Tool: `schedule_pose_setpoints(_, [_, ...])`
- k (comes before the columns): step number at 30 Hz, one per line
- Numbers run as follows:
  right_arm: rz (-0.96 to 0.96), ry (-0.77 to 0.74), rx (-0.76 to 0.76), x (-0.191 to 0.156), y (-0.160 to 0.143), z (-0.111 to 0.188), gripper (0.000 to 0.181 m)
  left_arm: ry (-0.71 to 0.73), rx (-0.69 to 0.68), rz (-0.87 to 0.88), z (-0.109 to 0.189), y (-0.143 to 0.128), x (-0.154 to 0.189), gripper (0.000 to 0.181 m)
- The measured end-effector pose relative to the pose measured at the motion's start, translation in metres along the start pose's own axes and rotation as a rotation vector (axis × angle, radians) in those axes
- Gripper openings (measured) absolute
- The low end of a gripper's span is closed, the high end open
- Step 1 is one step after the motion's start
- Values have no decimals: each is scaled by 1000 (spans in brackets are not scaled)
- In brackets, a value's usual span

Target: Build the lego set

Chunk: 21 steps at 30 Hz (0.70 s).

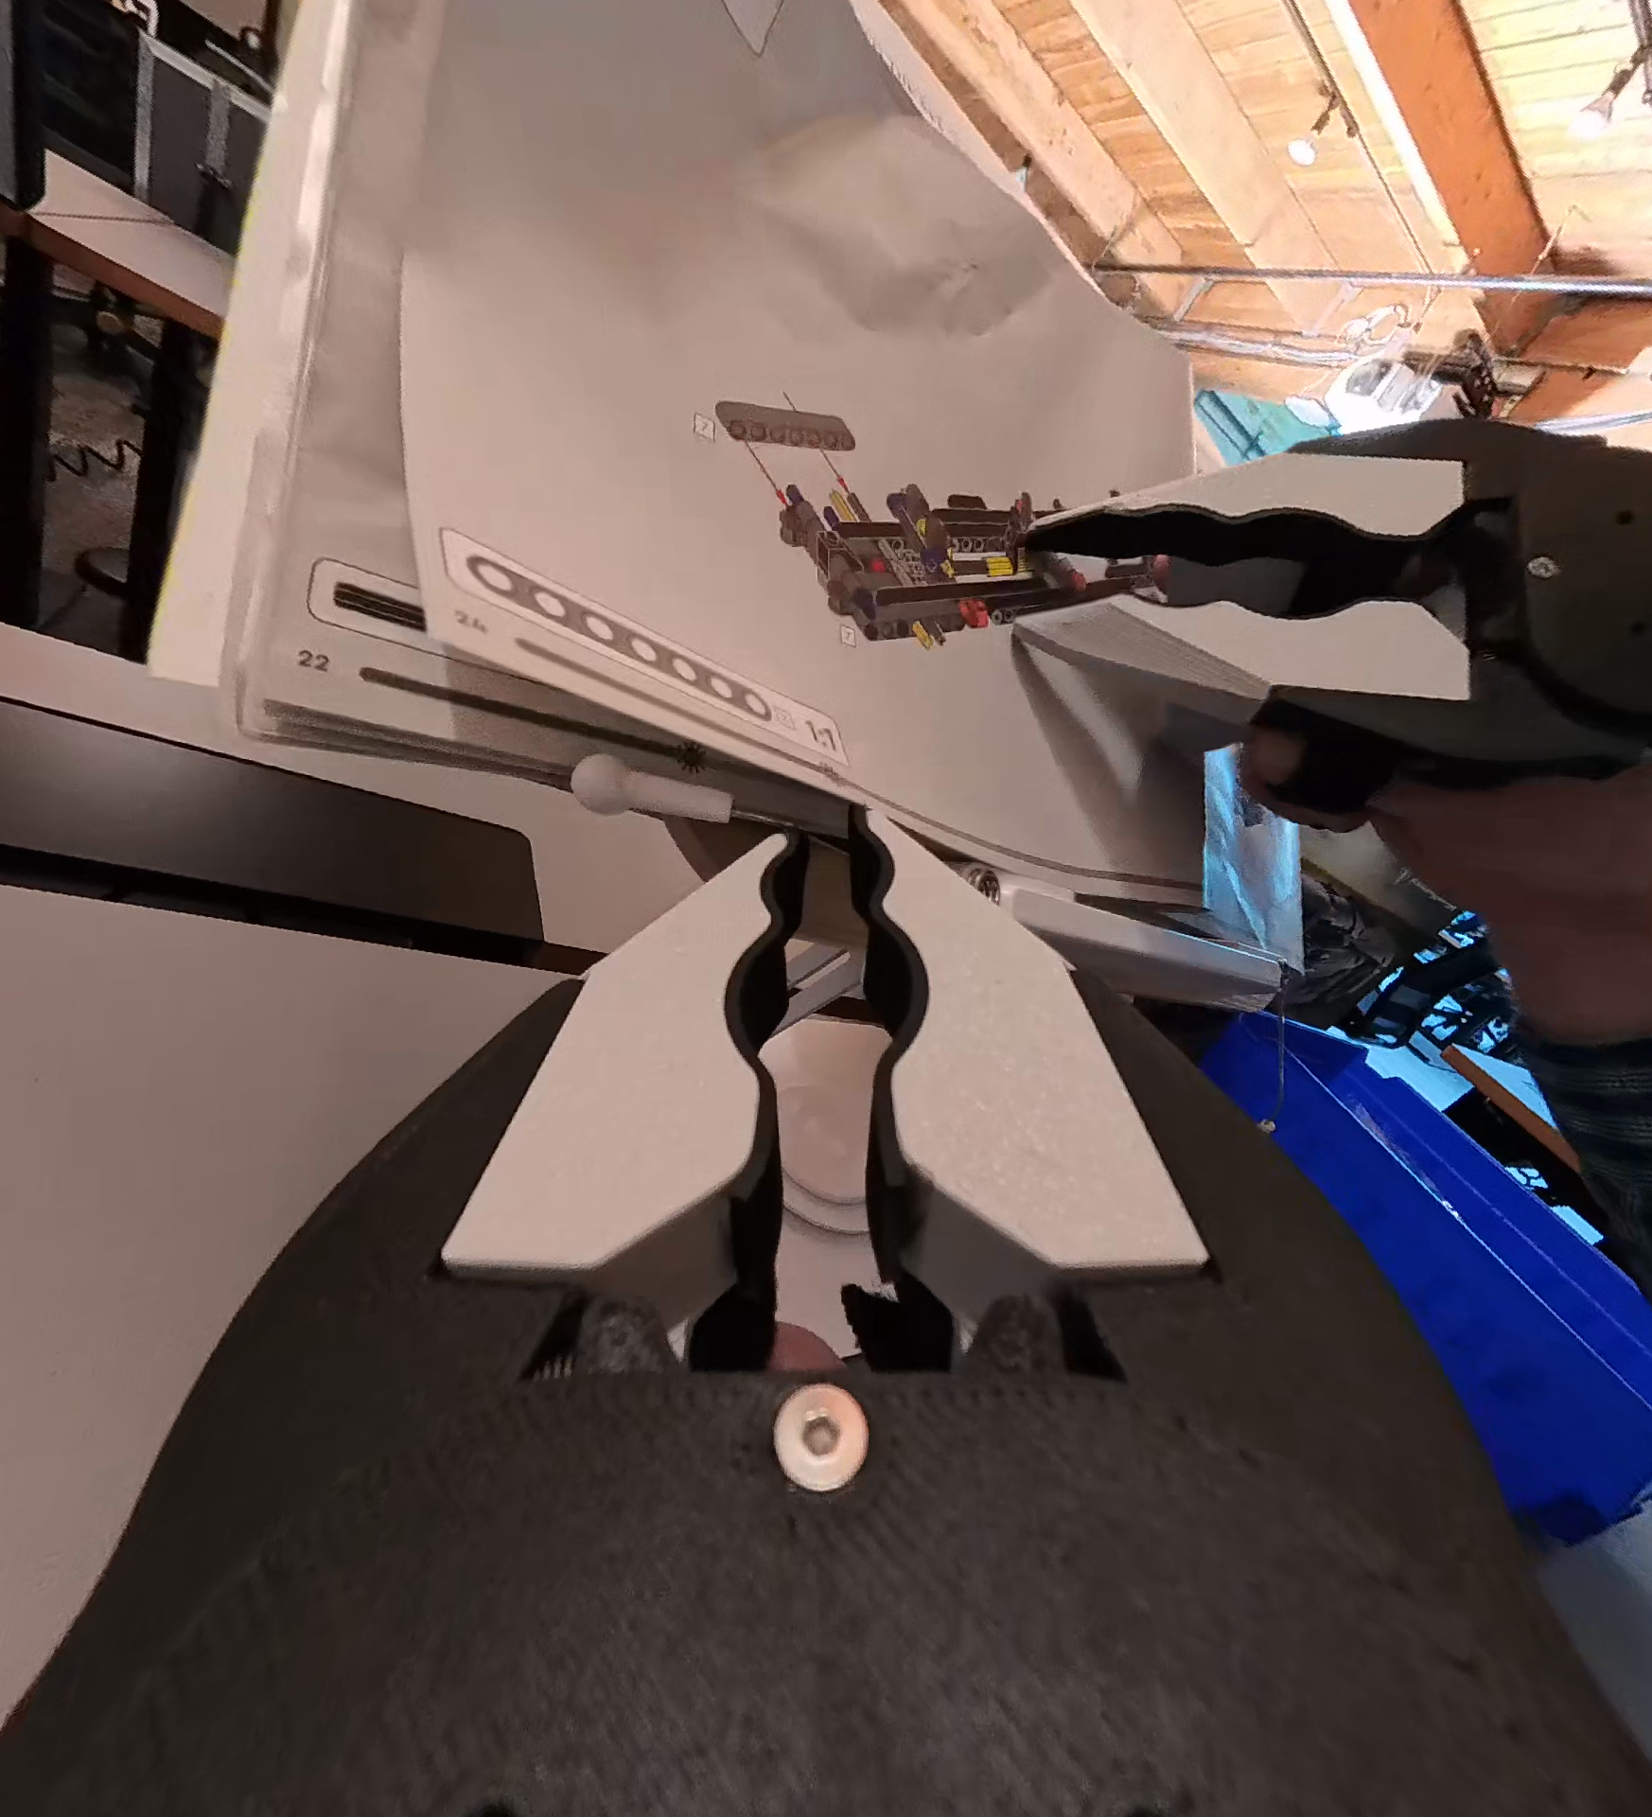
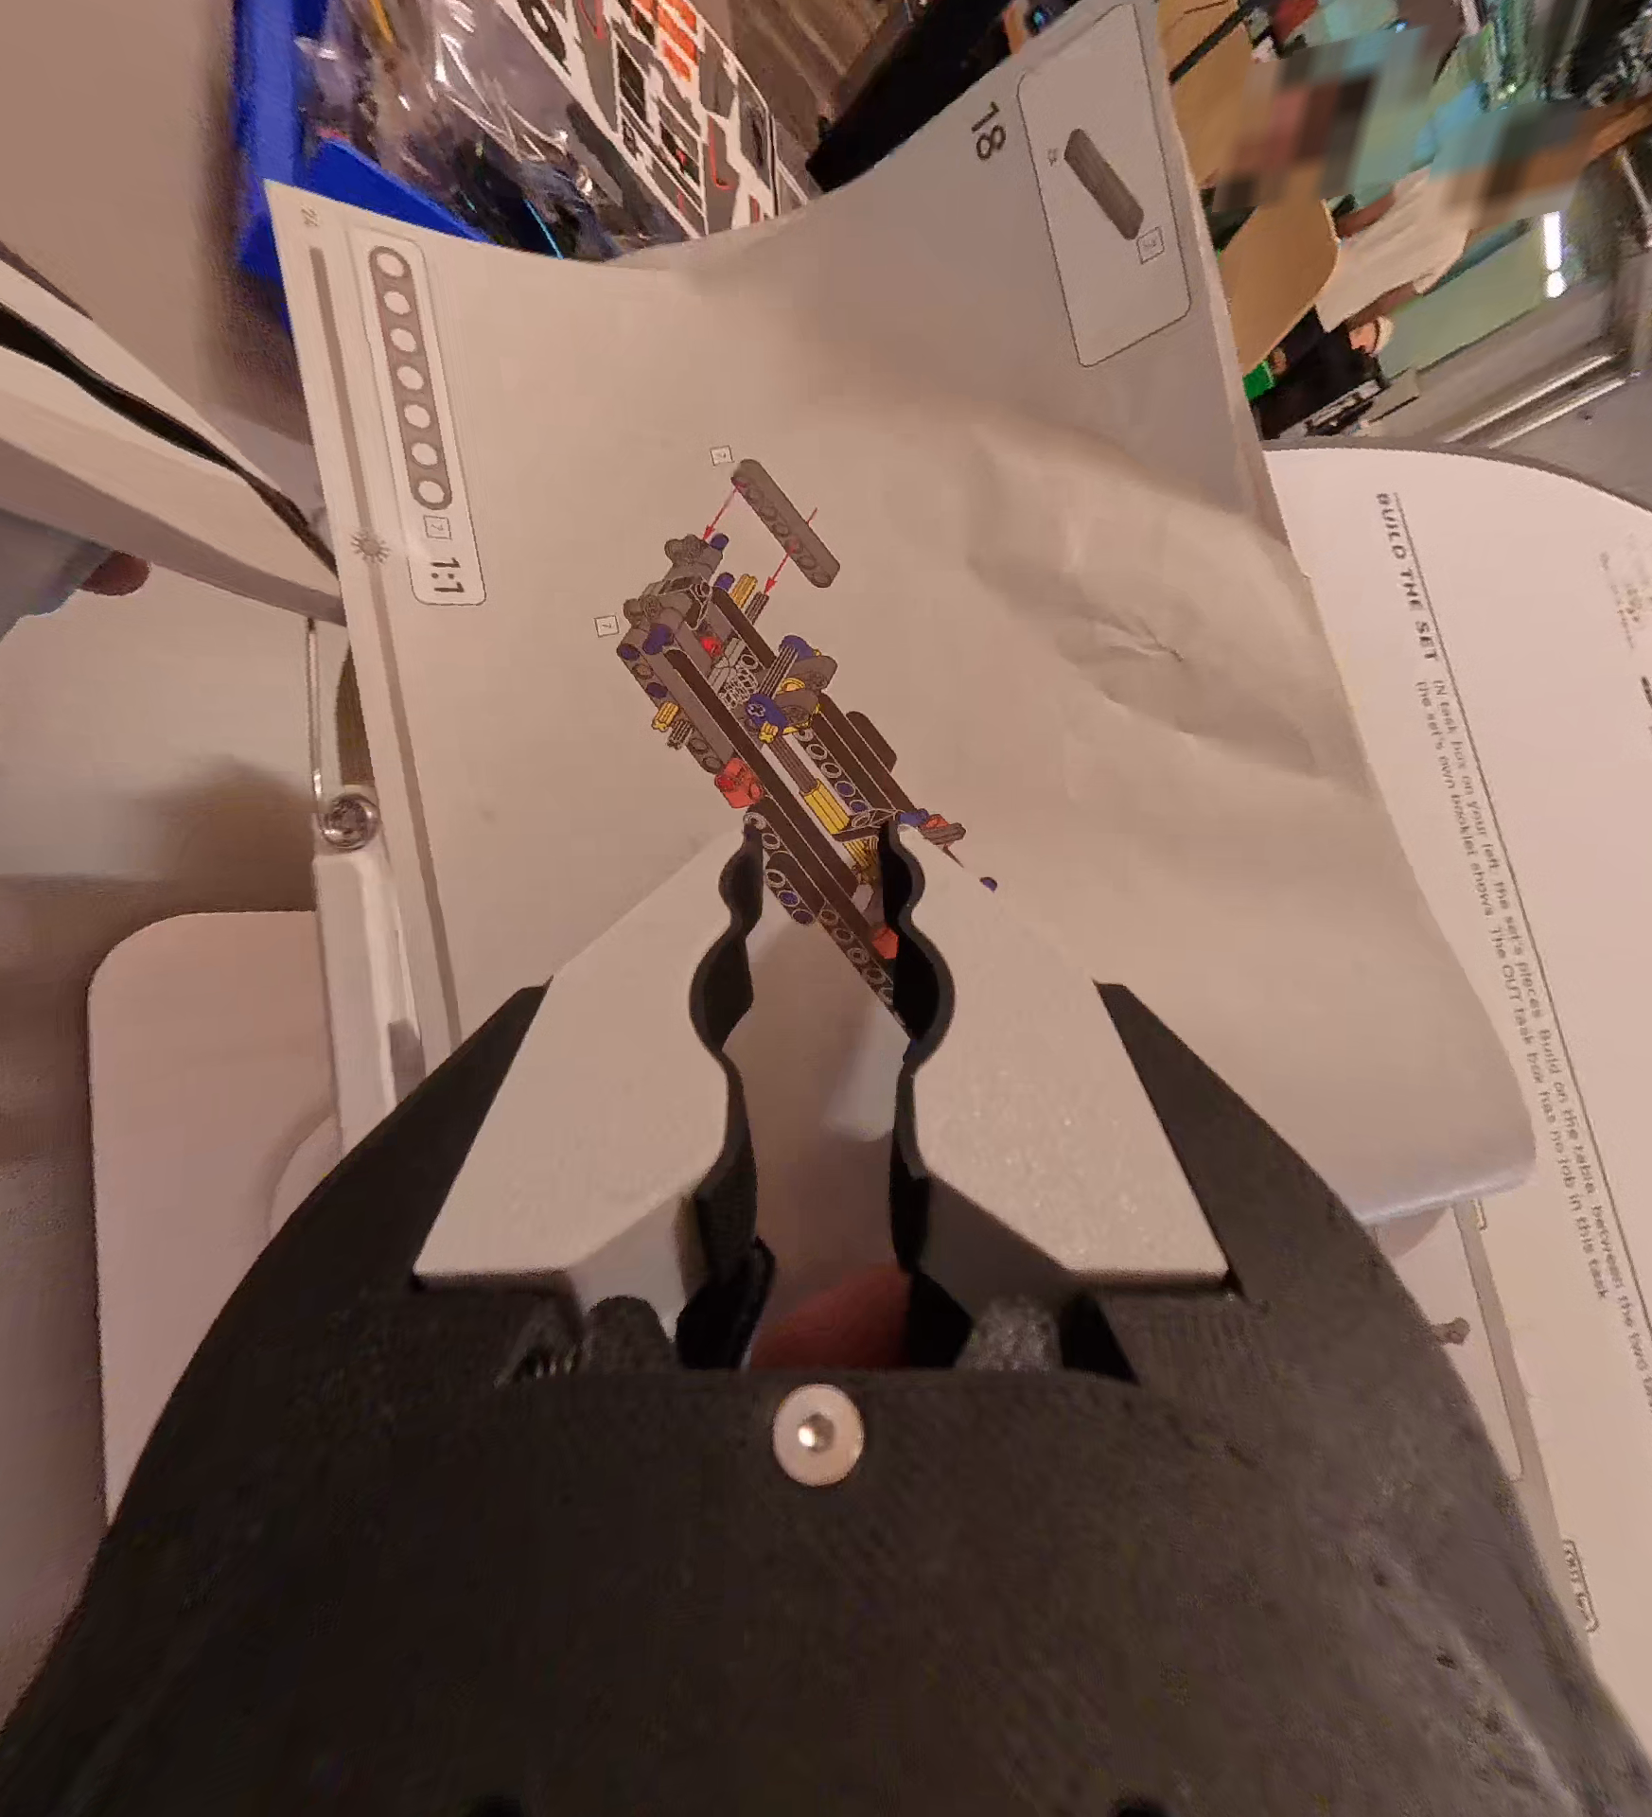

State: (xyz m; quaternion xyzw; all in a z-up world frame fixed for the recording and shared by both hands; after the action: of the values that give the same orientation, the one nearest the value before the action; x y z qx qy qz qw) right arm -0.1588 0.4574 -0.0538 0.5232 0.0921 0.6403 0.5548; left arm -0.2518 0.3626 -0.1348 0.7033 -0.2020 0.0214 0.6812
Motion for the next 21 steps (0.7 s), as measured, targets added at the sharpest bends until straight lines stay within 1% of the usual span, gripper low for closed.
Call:
schedule_pose_setpoints(4, [32,-21,-27,-1,-2,-5,19,-11,20,-23,3,0,2,5])
schedule_pose_setpoints(8, [40,-26,-45,-2,-3,-7,16,-4,26,-117,6,4,6,4])
schedule_pose_setpoints(11, [36,-39,-55,-2,-3,-9,16,-5,33,-130,6,5,7,3])
schedule_pose_setpoints(14, [34,-51,-57,-3,-4,-11,13,4,38,-185,8,5,9,2])
schedule_pose_setpoints(18, [10,-53,-59,-3,-2,-12,13,-2,54,-186,11,2,10,2])
schedule_pose_setpoints(21, [9,-58,-56,-3,-2,-12,13,3,56,-268,11,5,13,1])
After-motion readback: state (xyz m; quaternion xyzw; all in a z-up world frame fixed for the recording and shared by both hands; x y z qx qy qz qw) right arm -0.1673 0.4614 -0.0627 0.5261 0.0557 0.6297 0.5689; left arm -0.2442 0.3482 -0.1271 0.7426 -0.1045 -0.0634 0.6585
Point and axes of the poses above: each gripper's, where its closed fingertips meet, z back along the fingers, y out of its top, x = y × z across the jaws, the point moved 5 cm from there along z, back along the fingers, and after that the axes turned 12 degrees about -z, right-handed, at the moved point
